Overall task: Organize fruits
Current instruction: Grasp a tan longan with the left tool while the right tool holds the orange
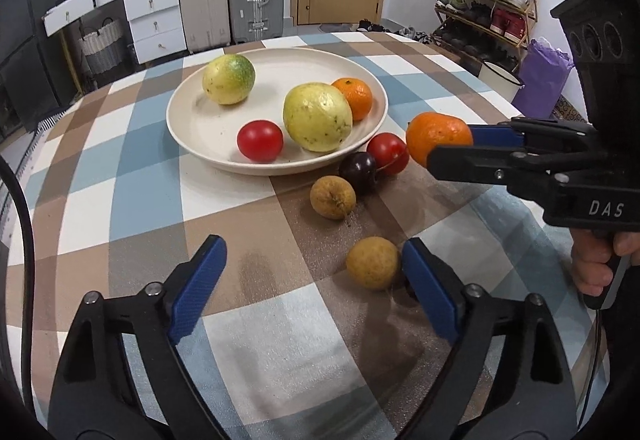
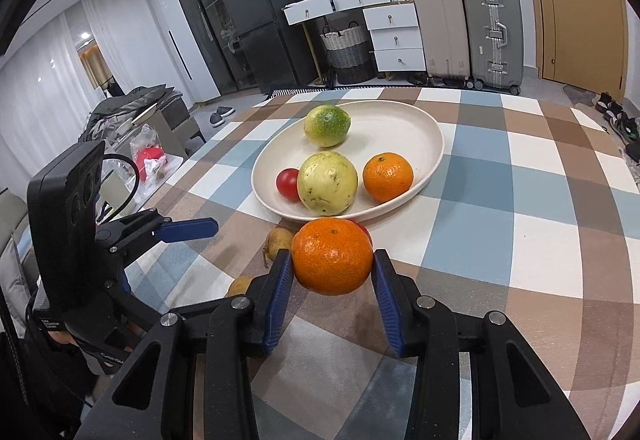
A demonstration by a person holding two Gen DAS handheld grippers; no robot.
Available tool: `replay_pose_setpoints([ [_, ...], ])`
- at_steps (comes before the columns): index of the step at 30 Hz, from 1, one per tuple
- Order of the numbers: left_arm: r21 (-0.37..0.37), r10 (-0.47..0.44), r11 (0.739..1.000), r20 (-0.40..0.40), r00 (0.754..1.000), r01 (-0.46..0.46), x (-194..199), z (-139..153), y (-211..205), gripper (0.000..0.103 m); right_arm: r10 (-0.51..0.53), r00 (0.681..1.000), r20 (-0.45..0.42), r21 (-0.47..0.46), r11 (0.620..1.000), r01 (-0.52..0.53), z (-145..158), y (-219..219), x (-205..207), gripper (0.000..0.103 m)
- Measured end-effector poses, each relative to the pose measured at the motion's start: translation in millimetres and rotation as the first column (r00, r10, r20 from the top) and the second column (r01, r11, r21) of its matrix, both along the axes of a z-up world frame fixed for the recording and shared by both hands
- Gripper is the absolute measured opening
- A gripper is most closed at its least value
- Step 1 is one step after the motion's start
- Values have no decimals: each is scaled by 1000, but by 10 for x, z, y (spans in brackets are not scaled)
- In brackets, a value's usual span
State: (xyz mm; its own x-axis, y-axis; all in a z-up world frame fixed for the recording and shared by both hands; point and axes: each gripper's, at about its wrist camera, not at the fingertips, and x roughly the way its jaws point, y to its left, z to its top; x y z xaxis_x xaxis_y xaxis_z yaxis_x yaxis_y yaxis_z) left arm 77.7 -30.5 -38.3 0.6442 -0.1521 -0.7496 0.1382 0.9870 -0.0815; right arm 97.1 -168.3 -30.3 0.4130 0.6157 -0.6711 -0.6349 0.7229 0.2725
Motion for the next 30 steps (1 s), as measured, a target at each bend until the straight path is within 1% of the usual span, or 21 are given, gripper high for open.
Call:
replay_pose_setpoints([
  [1, -7, -3, 1000, -1, 1000, 3, 1, -3, 6, 85, 1, 1000, -1, -1, 1000, -1, -1, 3, 0, 41],
  [3, -22, -14, 1000, -6, 1000, 14, -3, -13, 14, 73, 1, 1000, -2, -4, 1000, -1, -10, 2, -1, 41],
  [4, -30, -25, 999, -13, 1000, 25, 0, -20, 7, 69, 1, 1000, -3, -4, 1000, -1, -10, 2, 0, 41],
  [5, -41, -44, 998, -30, 999, 42, 7, -43, -7, 60, 1, 1000, -4, -4, 1000, -1, -17, 2, 2, 41],
  [6, -46, -58, 997, -47, 997, 56, 8, -64, -27, 54, 0, 1000, -5, -5, 1000, 0, -17, 0, 3, 41],
  [7, -37, -61, 998, -44, 997, 60, 3, -61, -47, 53, 0, 1000, -5, -5, 1000, 0, -19, -2, 3, 41],
  [8, -42, -75, 996, -41, 996, 73, -2, -56, -60, 44, 0, 1000, -5, -5, 1000, 0, -19, -3, 3, 41],
  [9, -49, -85, 995, -42, 995, 83, -1, -56, -67, 38, 0, 1000, -4, -5, 1000, 0, -19, -2, 4, 41],
  [12, -56, -86, 995, -42, 995, 83, -1, -52, -62, 33, 0, 1000, -3, -4, 1000, 0, -18, -7, -4, 41],
  [17, -67, -87, 994, -41, 995, 84, -3, -51, -54, 31, -1, 1000, -3, -5, 1000, 1, -25, -6, 3, 41],
  [18, -67, -88, 994, -40, 995, 85, -1, -50, -51, 27, 0, 1000, -4, -5, 1000, 0, -25, -6, 2, 41],
  [19, -68, -88, 994, -38, 995, 85, -6, -49, -52, 26, 0, 1000, -4, -6, 1000, 0, -24, -6, 2, 41],
  [25, -72, -85, 994, -11, 996, 84, -34, -7, -43, 25, 3, 1000, -2, -12, 1000, -3, -39, 10, 6, 41],
  [30, -62, -62, 996, 22, 998, 63, -58, 43, -18, 25, 3, 1000, -1, -12, 1000, -3, -43, 13, 3, 41],
])
